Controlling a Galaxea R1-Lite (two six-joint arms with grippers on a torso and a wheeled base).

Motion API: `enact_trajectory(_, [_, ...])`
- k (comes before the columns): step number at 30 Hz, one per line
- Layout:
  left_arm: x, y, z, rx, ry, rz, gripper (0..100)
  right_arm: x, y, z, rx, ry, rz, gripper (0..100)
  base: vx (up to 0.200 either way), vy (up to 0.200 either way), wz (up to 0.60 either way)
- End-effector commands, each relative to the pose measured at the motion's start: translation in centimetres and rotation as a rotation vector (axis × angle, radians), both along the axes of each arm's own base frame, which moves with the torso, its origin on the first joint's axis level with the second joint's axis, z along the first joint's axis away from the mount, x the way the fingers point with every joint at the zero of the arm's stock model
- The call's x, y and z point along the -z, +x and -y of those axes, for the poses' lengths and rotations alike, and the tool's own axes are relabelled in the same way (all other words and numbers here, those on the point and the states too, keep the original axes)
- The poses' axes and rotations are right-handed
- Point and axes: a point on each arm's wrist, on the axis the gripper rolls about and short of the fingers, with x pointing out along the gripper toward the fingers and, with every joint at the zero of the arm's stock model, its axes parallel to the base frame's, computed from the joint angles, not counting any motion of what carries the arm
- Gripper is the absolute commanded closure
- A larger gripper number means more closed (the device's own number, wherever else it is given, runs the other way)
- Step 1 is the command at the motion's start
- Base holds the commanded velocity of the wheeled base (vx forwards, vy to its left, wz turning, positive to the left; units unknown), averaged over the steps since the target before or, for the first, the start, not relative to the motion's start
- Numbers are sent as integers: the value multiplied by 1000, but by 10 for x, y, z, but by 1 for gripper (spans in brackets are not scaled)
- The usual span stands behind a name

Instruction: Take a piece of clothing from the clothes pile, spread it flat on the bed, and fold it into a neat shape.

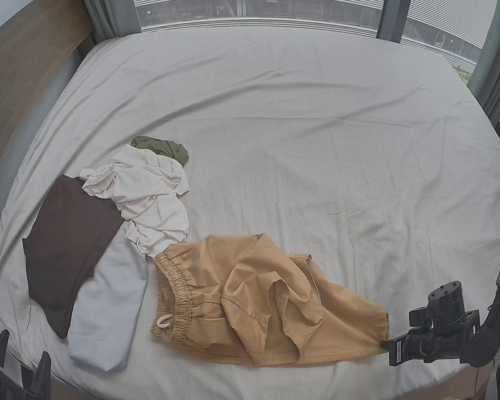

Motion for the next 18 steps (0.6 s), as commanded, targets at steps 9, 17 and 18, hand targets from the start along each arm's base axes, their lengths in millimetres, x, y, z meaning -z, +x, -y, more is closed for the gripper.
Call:
enact_trajectory(9, [5,0,0,1,1,-3,0,1,-7,7,19,-20,-45,100,0,0,0])
enact_trajectory(17, [5,0,0,1,-2,-1,0,-1,-14,10,20,-32,-86,100,0,0,0])
enact_trajectory(18, [5,0,0,1,-4,-1,0,-1,-14,10,20,-31,-87,100,0,0,0])
